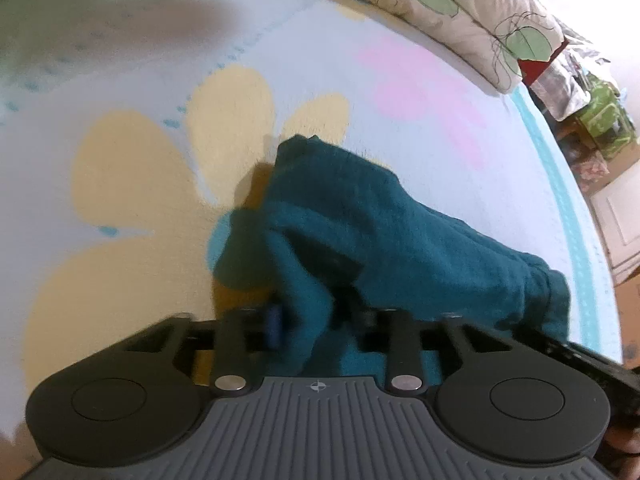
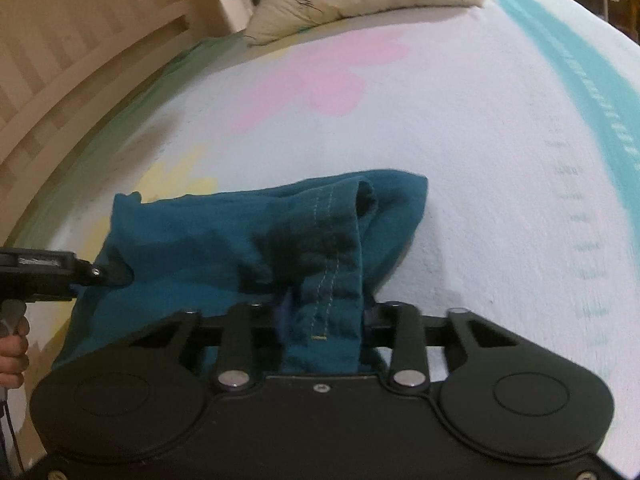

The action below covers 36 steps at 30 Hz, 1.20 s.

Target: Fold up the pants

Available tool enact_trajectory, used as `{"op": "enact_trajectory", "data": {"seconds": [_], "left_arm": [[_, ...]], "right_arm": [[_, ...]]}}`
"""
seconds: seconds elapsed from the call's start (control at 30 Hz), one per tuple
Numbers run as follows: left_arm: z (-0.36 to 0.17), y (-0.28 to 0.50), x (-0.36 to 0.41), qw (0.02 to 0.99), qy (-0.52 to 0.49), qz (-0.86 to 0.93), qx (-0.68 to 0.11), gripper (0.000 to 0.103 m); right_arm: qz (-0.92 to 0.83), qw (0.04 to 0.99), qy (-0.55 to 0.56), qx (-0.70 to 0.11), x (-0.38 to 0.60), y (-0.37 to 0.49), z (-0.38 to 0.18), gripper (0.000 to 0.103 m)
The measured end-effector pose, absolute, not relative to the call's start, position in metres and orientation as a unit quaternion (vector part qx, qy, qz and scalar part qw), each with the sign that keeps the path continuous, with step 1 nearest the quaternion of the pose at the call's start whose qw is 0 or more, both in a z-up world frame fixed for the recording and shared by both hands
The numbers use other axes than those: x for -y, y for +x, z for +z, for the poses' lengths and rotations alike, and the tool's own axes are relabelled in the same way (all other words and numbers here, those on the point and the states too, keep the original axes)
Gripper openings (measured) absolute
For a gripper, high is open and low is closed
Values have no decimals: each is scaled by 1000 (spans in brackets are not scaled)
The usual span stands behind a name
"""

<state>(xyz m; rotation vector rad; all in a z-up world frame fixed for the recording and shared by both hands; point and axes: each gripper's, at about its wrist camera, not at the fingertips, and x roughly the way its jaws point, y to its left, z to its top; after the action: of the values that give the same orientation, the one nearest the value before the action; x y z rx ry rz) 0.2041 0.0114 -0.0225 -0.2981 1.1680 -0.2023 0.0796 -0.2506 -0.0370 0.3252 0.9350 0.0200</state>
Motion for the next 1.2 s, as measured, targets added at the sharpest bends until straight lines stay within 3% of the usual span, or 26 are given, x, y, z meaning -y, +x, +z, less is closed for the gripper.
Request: {"op": "enact_trajectory", "data": {"seconds": [0.07, 0.13, 0.43, 0.67, 0.87, 1.2], "left_arm": [[-15, 196, -8, 832, -131, -89, -532, 12], [-3, 189, -2, 847, -107, -85, -513, 10], [51, 173, -17, 897, -41, -71, -434, 8], [60, 191, -87, 899, -48, -16, -434, 9], [8, 215, -119, 849, -39, 24, -527, 14], [63, 173, -87, 877, -35, 53, -476, 15]], "right_arm": [[6, 884, 131, -449, 243, 79, -33, 35], [3, 887, 118, -447, 233, 77, -26, 32], [34, 901, 115, -417, 193, 94, 20, 29], [97, 895, 122, -418, 143, 163, 15, 29], [39, 861, 106, -495, 129, 217, -38, 52], [31, 907, 123, -403, 139, 167, 18, 54]]}}
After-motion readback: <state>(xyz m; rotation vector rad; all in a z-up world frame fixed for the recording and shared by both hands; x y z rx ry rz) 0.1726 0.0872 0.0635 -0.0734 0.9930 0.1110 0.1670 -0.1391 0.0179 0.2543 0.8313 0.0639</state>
